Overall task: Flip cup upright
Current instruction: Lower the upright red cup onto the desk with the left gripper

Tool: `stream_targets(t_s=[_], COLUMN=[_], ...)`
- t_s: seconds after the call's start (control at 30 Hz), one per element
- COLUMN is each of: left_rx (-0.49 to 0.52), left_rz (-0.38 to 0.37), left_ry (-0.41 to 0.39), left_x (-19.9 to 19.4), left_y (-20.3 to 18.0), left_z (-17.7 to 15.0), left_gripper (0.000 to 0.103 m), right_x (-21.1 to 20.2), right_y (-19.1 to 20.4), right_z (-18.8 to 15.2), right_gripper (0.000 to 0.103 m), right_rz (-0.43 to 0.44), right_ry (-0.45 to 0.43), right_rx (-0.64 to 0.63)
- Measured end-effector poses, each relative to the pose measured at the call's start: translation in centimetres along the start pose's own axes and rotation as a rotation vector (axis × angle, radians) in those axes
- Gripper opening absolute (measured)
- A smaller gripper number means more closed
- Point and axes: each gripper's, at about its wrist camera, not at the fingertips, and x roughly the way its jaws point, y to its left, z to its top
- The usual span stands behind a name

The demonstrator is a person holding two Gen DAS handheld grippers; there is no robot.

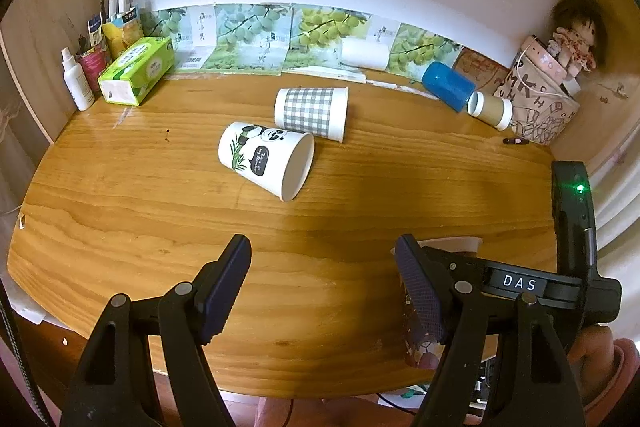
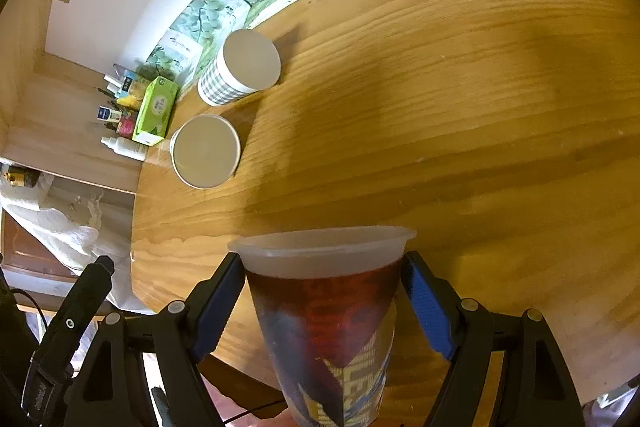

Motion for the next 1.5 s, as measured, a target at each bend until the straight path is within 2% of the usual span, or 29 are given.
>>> stream_targets(t_s=[0.17,0.27,0.67,0.8,1.03,1.3,1.5], left_rx=[-0.001,0.008,0.017,0.020,0.001,-0.016,-0.017], left_rz=[-0.011,-0.018,-0.045,-0.049,-0.045,-0.036,-0.038], left_ry=[0.004,0.004,-0.013,-0.011,-0.018,-0.026,-0.030], left_x=[0.2,0.3,0.0,0.0,-0.2,-0.4,-0.6], left_y=[0.2,0.0,-0.3,-0.3,-0.1,0.0,-0.3], left_z=[0.2,0.3,0.4,0.2,-0.1,-0.3,-0.3], left_gripper=[0.078,0.078,0.078,0.078,0.078,0.078,0.078], right_x=[0.1,-0.3,-4.3,-4.7,-3.4,-2.8,-3.7], right_y=[0.5,0.7,2.4,3.0,3.7,3.8,4.2], right_z=[0.0,-0.1,-1.2,-1.8,-2.6,-3.1,-3.6], right_gripper=[0.080,0.080,0.080,0.078,0.076,0.076,0.076], right_rz=[-0.016,-0.016,-0.015,-0.039,-0.103,-0.053,-0.036], right_ry=[-0.021,-0.063,-0.353,-0.412,-0.398,-0.344,-0.340], right_rx=[-0.037,-0.055,-0.231,-0.289,-0.370,-0.381,-0.401])
